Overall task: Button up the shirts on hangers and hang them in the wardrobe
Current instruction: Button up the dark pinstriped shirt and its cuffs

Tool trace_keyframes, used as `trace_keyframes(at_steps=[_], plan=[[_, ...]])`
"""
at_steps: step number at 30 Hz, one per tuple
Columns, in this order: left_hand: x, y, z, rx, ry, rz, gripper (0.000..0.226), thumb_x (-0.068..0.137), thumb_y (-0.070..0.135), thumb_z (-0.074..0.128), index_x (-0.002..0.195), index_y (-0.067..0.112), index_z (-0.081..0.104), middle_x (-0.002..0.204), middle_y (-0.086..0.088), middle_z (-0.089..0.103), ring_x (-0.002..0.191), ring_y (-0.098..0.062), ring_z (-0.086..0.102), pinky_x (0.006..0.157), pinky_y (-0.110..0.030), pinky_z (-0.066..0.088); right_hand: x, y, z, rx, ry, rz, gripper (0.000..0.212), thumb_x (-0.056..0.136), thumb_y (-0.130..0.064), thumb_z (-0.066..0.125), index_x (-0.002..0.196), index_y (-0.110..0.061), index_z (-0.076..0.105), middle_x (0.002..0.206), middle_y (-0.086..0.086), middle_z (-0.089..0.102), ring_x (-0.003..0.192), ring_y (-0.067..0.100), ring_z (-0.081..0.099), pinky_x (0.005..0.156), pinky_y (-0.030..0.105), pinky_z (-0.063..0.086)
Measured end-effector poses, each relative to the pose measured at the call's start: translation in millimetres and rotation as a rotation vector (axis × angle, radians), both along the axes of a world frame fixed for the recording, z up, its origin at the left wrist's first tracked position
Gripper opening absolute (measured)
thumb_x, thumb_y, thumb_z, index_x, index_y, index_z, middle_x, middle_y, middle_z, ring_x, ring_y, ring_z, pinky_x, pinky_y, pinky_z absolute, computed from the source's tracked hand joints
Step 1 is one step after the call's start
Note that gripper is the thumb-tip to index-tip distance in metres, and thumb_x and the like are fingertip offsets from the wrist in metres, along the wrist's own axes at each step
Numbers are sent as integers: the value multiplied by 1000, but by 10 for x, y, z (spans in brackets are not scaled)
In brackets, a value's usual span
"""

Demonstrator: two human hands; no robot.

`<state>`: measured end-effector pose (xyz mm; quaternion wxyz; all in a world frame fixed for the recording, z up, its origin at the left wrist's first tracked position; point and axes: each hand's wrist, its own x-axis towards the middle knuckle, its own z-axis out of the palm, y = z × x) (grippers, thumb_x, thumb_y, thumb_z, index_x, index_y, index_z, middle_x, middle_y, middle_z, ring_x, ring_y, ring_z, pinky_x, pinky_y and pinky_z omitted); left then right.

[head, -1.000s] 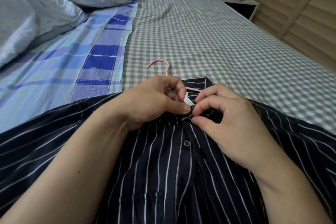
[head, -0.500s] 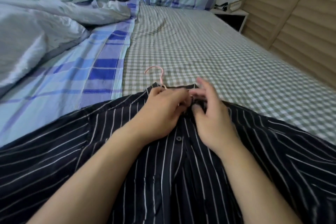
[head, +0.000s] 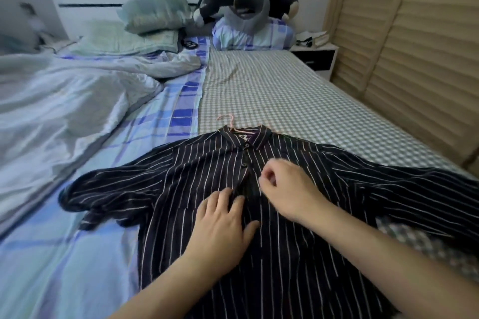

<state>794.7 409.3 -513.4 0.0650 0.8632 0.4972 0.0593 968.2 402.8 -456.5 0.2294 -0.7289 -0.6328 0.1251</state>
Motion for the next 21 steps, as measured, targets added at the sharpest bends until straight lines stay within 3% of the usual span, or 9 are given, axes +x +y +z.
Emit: trace_keyframes(at_steps=[2, 3, 5, 7, 9, 13, 17, 19, 21], plan=[[-21, -202, -4, 141, -47, 29, 38, 87, 50, 58, 109, 18, 61, 118, -7, 55, 109, -28, 55, 89, -46, 50, -203, -386, -183, -186, -1, 45, 28, 96, -48, 57, 115, -27, 56, 115, -12, 55, 105, 14, 56, 84, 29, 45], [-16, -307, 33, 195, -48, 29, 28, 84, 41, 63, 98, 18, 60, 105, -5, 56, 97, -27, 57, 78, -43, 49, -268, -524, -261, -222, -16, 37, 40, 96, -52, 56, 126, -26, 52, 125, -9, 54, 114, 15, 54, 91, 30, 46], [-1, -530, 54, 154, 14, 28, 18, 90, 35, 55, 98, 20, 59, 101, -1, 58, 95, -22, 60, 77, -38, 47, -322, -733, -361, -216, -5, -15, 56, 94, -55, 56, 139, -25, 44, 138, -6, 50, 127, 16, 48, 103, 32, 43], [-28, -760, 51, 55, 97, 61, 29, 96, 42, 40, 105, 22, 59, 109, 4, 60, 103, -18, 59, 81, -34, 46, -335, -908, -433, -234, 11, -39, 65, 92, -55, 58, 146, -25, 37, 144, -5, 45, 133, 17, 44, 109, 34, 40], [-27, -902, -1, 38, 159, 79, 38, 96, 51, 39, 108, 21, 59, 112, 4, 61, 107, -17, 59, 82, -34, 46, -359, -1036, -499, -251, -43, -50, 71, 92, -56, 58, 149, -23, 32, 145, -2, 43, 133, 19, 44, 110, 38, 40], [39, -979, -21, 37, 191, 141, 51, 96, 65, 45, 113, 19, 59, 113, 3, 61, 110, -19, 59, 83, -36, 48, -356, -1043, -566, -157, -38, -88, 52, 97, -37, 60, 142, -20, 40, 135, 1, 56, 121, 20, 55, 97, 34, 48], [-32, -961, -9, -16, 16, 146, 30, 103, 47, 47, 96, 21, 60, 100, 5, 62, 99, -17, 63, 79, -34, 51, -33, -1074, -441, -200, 279, -205, 33, 97, -17, 60, 130, -22, 60, 96, -3, 71, 77, 14, 69, 63, 26, 54], [-85, -963, 55, -117, -180, 146, 28, 103, 40, 50, 87, 20, 59, 89, 9, 60, 82, -12, 61, 73, -30, 51, 180, -1138, -361, -154, 554, -248, 18, 96, -11, 62, 109, -19, 71, 90, 0, 75, 83, 18, 73, 77, 34, 61], [-123, -975, 184, -221, -338, 114, 27, 102, 38, 55, 83, 20, 61, 89, 10, 56, 76, -7, 57, 68, -22, 47, 359, -1160, -255, -109, 757, -282, 18, 99, -9, 58, 105, -17, 74, 95, 2, 77, 97, 20, 73, 97, 46, 56]])
